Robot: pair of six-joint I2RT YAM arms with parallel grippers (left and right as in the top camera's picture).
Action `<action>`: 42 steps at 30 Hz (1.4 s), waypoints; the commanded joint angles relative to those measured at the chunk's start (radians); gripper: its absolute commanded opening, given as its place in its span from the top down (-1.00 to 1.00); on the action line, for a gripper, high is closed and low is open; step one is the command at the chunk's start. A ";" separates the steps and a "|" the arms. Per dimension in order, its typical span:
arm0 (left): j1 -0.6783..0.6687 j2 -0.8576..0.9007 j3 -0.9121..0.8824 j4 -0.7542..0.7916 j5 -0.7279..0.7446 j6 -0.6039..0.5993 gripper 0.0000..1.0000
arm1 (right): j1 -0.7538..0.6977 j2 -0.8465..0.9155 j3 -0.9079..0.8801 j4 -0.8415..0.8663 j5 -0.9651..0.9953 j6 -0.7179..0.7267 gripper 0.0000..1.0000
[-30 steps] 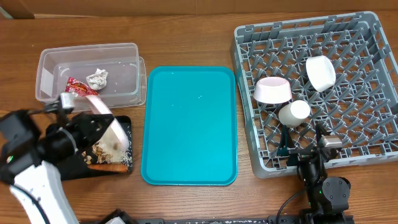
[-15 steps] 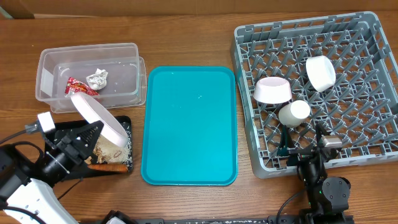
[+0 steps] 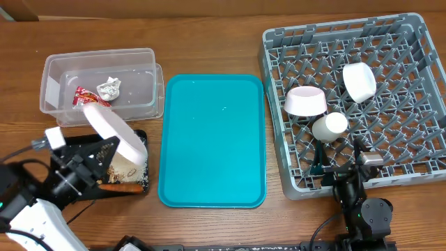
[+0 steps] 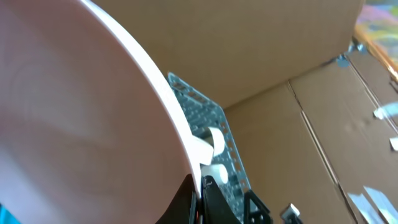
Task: Sort waste into correct bins and load items into the dishwasher
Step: 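Carry the empty plate right and set it upright in the dish rack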
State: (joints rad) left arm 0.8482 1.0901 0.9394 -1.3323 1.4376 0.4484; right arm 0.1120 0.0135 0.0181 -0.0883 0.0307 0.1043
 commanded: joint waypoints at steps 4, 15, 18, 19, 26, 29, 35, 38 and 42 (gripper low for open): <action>-0.285 -0.011 0.165 0.084 -0.201 -0.125 0.92 | -0.003 -0.011 -0.010 0.008 0.001 0.004 -1.00; -0.948 0.096 0.188 1.039 -0.500 -0.835 0.91 | -0.003 -0.011 -0.010 0.008 0.001 0.004 -1.00; -1.090 0.209 0.188 1.384 -0.520 -1.008 0.92 | -0.003 -0.011 -0.010 0.008 0.001 0.004 -1.00; -1.128 0.249 0.188 1.478 -0.537 -1.064 0.92 | -0.003 -0.011 -0.010 0.008 0.001 0.004 -1.00; -1.321 0.569 0.188 1.924 -0.683 -1.414 0.92 | -0.003 -0.011 -0.010 0.008 0.001 0.004 -1.00; -1.360 0.685 0.188 2.039 -0.690 -1.507 0.92 | -0.003 -0.011 -0.010 0.008 0.001 0.004 -1.00; -1.373 0.809 0.188 2.075 -0.700 -1.570 0.92 | -0.003 -0.011 -0.010 0.008 0.001 0.004 -1.00; -1.373 0.811 0.188 2.070 -0.716 -1.548 0.92 | -0.003 -0.011 -0.010 0.008 0.001 0.004 -1.00; -1.373 0.811 0.188 2.069 -0.739 -1.520 0.47 | -0.003 -0.011 -0.010 0.008 0.001 0.004 -1.00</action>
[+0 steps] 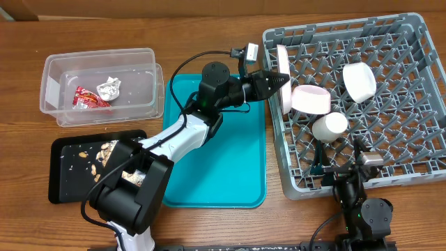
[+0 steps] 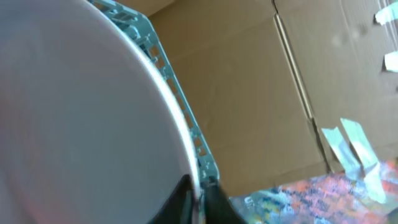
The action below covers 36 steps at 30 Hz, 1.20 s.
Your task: Sort waste into correct bins and load items into the dishwasher
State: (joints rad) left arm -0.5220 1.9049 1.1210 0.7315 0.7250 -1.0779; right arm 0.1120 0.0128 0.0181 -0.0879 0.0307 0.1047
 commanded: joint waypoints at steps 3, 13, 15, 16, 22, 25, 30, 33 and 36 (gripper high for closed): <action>-0.002 -0.004 0.007 0.005 -0.015 0.027 -1.00 | -0.003 -0.010 -0.010 0.008 0.001 0.003 -1.00; 0.029 -0.127 0.109 -0.498 -0.022 0.286 -1.00 | -0.003 -0.010 -0.010 0.008 0.001 0.003 -1.00; 0.043 -0.191 0.170 -0.711 -0.054 0.390 -1.00 | -0.003 -0.010 -0.010 0.008 0.001 0.003 -1.00; 0.048 -0.220 0.201 -0.816 -0.073 0.447 -1.00 | -0.003 -0.010 -0.010 0.008 0.001 0.003 -1.00; 0.048 -0.382 0.406 -1.535 -0.339 0.752 -1.00 | -0.003 -0.010 -0.010 0.008 0.001 0.003 -1.00; 0.045 -0.442 0.471 -1.811 -0.478 0.791 -1.00 | -0.003 -0.010 -0.010 0.008 0.001 0.003 -1.00; 0.044 -0.554 0.499 -2.030 -0.572 0.790 -1.00 | -0.003 -0.010 -0.010 0.008 0.001 0.003 -1.00; 0.044 -0.607 0.499 -2.068 -0.511 0.782 -1.00 | -0.003 -0.010 -0.010 0.008 0.001 0.003 -1.00; 0.044 -0.633 0.499 -2.071 -0.472 0.785 -1.00 | -0.003 -0.010 -0.010 0.008 0.001 0.003 -1.00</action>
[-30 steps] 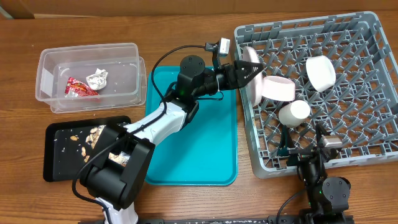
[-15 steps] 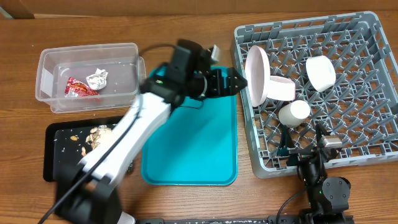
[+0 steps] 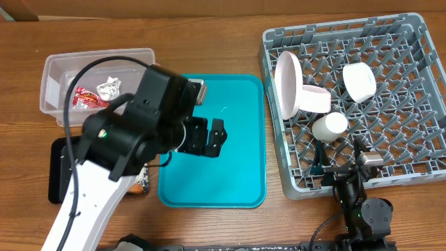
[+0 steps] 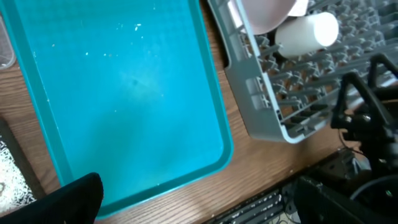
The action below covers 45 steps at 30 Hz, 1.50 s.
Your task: Sort waste into correct bins and load items into the dishwasher
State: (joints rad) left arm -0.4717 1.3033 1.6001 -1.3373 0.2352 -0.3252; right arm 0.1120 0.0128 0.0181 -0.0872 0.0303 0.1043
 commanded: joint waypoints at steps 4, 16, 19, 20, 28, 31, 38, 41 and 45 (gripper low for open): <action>-0.006 -0.043 0.019 -0.080 -0.075 0.146 -1.00 | -0.003 -0.010 -0.010 0.007 0.001 0.004 -1.00; 0.069 -0.243 -0.105 0.086 -0.157 0.368 -1.00 | -0.003 -0.010 -0.010 0.007 0.001 0.004 -1.00; 0.184 -0.385 -0.253 0.212 -0.138 0.368 -1.00 | -0.003 -0.010 -0.010 0.007 0.001 0.004 -1.00; 0.233 -0.443 -0.320 0.265 -0.121 0.368 -1.00 | -0.003 -0.010 -0.010 0.007 0.001 0.004 -1.00; 0.386 -0.833 -0.800 0.628 -0.072 0.371 -1.00 | -0.003 -0.010 -0.010 0.007 0.002 0.004 -1.00; 0.388 -0.957 -0.961 0.758 -0.034 0.371 -1.00 | -0.003 -0.010 -0.010 0.006 0.001 0.004 -1.00; 0.388 -1.192 -1.296 1.015 0.025 0.370 -1.00 | -0.003 -0.010 -0.010 0.007 0.001 0.004 -1.00; 0.388 -1.274 -1.411 1.061 0.025 0.370 -1.00 | -0.003 -0.010 -0.010 0.007 0.002 0.004 -1.00; 0.388 -1.300 -1.541 1.142 0.032 0.354 -1.00 | -0.003 -0.010 -0.010 0.007 0.001 0.004 -1.00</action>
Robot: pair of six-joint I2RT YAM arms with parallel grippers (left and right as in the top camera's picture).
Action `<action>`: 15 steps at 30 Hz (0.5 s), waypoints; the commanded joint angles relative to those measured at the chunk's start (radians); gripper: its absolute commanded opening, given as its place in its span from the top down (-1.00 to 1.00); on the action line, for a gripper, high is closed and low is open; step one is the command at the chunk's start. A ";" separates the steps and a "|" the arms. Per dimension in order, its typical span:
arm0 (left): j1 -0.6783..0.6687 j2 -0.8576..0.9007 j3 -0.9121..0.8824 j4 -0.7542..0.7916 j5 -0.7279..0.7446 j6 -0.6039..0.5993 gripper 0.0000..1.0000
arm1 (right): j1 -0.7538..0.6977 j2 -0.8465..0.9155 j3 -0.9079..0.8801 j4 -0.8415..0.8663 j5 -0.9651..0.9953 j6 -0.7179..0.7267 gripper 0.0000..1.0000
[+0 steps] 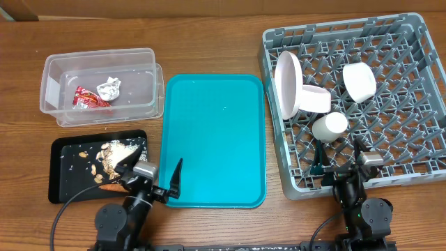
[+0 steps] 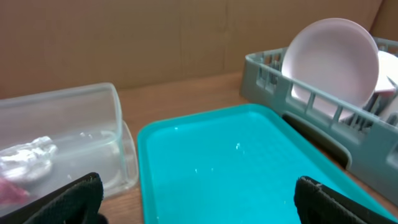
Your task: Sort waste into correct bins and load items into the dishwasher
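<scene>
A pale pink plate [image 1: 287,85] stands on edge in the left part of the grey dish rack [image 1: 418,104]; the left wrist view shows the plate [image 2: 329,59] behind the rack wall. Beside it in the rack are two white bowls [image 1: 313,100] [image 1: 359,80] and a white cup [image 1: 329,127]. My left gripper [image 1: 152,173] sits low at the table's front edge, open and empty, looking across the teal tray [image 2: 236,162]. My right gripper [image 1: 338,159] rests at the rack's front edge, its fingers apart with nothing between them.
A clear plastic bin [image 1: 97,94] at the back left holds a red wrapper and a ball of foil. A black tray [image 1: 70,174] with food scraps lies in front of it, next to my left arm. The teal tray [image 1: 212,139] lies bare mid-table.
My left arm was above the teal tray with its gripper open; now it is drawn back low at the table's front edge. The plate stays in the rack. The right arm has not moved.
First my left gripper held the pink plate tilted over the black tray with scraps. Then it held the plate at the rack's left side. Later the plate stood in the rack and the gripper was open over the teal tray. Now the arm rests at the front edge.
</scene>
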State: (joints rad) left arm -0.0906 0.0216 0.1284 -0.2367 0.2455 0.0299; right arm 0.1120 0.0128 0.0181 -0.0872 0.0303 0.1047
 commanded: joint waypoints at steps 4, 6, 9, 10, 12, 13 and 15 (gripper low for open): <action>0.006 -0.018 -0.118 0.174 0.024 -0.030 -1.00 | -0.003 -0.010 -0.010 0.007 0.001 0.003 -1.00; 0.006 -0.018 -0.124 0.188 0.023 -0.030 -1.00 | -0.003 -0.010 -0.010 0.007 0.001 0.003 -1.00; 0.006 -0.018 -0.124 0.188 0.021 -0.030 -1.00 | -0.003 -0.010 -0.010 0.007 0.002 0.003 -1.00; 0.006 -0.018 -0.124 0.188 0.021 -0.030 -1.00 | -0.003 -0.010 -0.010 0.007 0.001 0.003 -1.00; 0.006 -0.017 -0.124 0.188 0.021 -0.030 -1.00 | -0.003 -0.010 -0.010 0.007 0.001 0.003 -1.00; 0.006 -0.017 -0.124 0.188 0.021 -0.030 -1.00 | -0.003 -0.010 -0.010 0.007 0.001 0.003 -1.00; 0.006 -0.017 -0.124 0.188 0.021 -0.030 -1.00 | -0.003 -0.010 -0.010 0.007 0.001 0.003 -1.00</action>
State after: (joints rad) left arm -0.0906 0.0151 0.0151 -0.0551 0.2550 0.0139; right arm 0.1120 0.0128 0.0181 -0.0872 0.0303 0.1047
